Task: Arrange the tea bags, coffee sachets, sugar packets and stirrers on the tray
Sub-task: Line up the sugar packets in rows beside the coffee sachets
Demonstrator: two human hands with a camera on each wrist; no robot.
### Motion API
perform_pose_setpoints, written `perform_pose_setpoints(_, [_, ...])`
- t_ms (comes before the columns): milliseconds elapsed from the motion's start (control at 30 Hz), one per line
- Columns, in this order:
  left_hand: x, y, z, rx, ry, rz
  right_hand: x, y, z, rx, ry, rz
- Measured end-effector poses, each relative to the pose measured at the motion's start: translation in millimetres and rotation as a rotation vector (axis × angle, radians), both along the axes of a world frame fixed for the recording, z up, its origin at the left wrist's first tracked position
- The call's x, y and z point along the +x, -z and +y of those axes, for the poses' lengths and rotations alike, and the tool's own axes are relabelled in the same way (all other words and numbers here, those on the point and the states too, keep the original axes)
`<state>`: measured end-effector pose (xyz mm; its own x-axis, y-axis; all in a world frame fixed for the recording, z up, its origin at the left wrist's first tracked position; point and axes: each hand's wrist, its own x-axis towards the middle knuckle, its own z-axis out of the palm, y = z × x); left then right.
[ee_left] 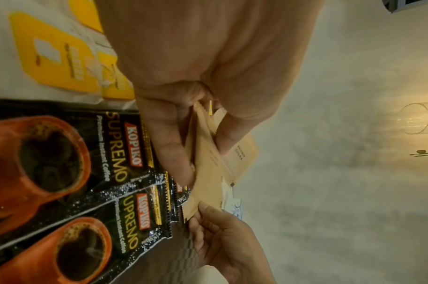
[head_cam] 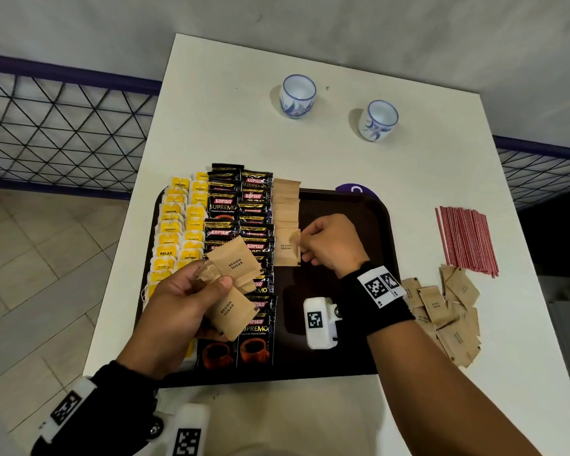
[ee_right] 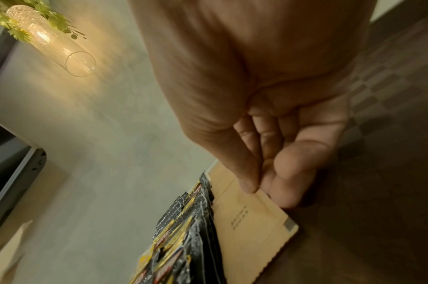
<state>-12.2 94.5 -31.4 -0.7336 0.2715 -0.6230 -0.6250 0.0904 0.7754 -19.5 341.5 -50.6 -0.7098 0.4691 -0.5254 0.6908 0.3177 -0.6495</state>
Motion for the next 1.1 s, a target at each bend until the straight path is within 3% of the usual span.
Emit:
perform_pose_setpoints(267, [0.0,2.1,-0.3,0.005,0.018,-0.007,3.1,-1.4,-3.3,-0.019,0.053,0.002])
perform_pose_setpoints(433, [-0.5,1.9,1.0,0.006,0.03,-0.002,8.8,-16.0,-4.4,0.063,0.018,0.13])
perform_pose_setpoints(600, [-2.2,0.9,7.0,0.001,0.05,0.026,21.6,-44.4,-24.8,-0.244,-0.158,0.329])
perform_pose_setpoints(733, [-1.4,-0.5,12.6,-0.006,0.081,0.065,23.6,-42.6,-34.8,-0.26,-0.277,0.338])
perform_pose_setpoints(1100, [-3.6,-2.5,12.8,0.01,0.12,0.077,26.4,-40.2,-29.2,-0.331,-0.17,0.347])
